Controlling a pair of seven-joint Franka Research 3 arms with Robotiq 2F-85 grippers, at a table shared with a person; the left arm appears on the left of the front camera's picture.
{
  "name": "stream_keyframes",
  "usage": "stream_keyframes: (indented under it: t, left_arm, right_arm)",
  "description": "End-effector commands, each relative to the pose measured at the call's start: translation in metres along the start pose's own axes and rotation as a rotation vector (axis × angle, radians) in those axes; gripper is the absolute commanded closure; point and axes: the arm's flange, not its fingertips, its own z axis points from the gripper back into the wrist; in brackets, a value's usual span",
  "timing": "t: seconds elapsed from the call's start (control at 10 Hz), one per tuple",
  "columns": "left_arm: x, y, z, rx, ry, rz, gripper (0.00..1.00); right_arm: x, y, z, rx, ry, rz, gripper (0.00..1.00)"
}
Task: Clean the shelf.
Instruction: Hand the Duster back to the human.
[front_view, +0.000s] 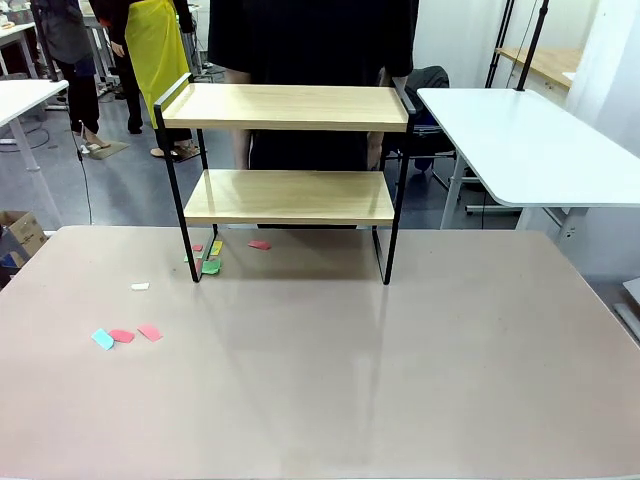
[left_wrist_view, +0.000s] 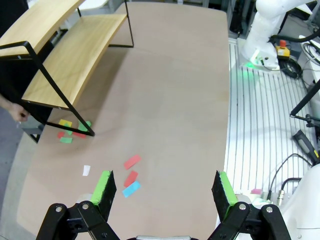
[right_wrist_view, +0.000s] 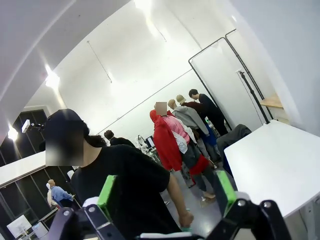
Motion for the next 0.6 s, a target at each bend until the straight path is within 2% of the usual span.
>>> stream_keyframes:
  t: [0.0, 0.5]
  left_arm:
    - [0.0023, 0.0010, 0.0014, -0.003, -0.024, -0.020, 0.00]
    - [0.0023, 0.0010, 0.0014, -0.003, -0.024, -0.020, 0.00]
  right_arm:
    - [-0.0025, 0.0005, 0.0013, 0.002, 0.000, 0.008, 0.00]
    - [-0.0025, 0.0005, 0.0013, 0.002, 0.000, 0.008, 0.00]
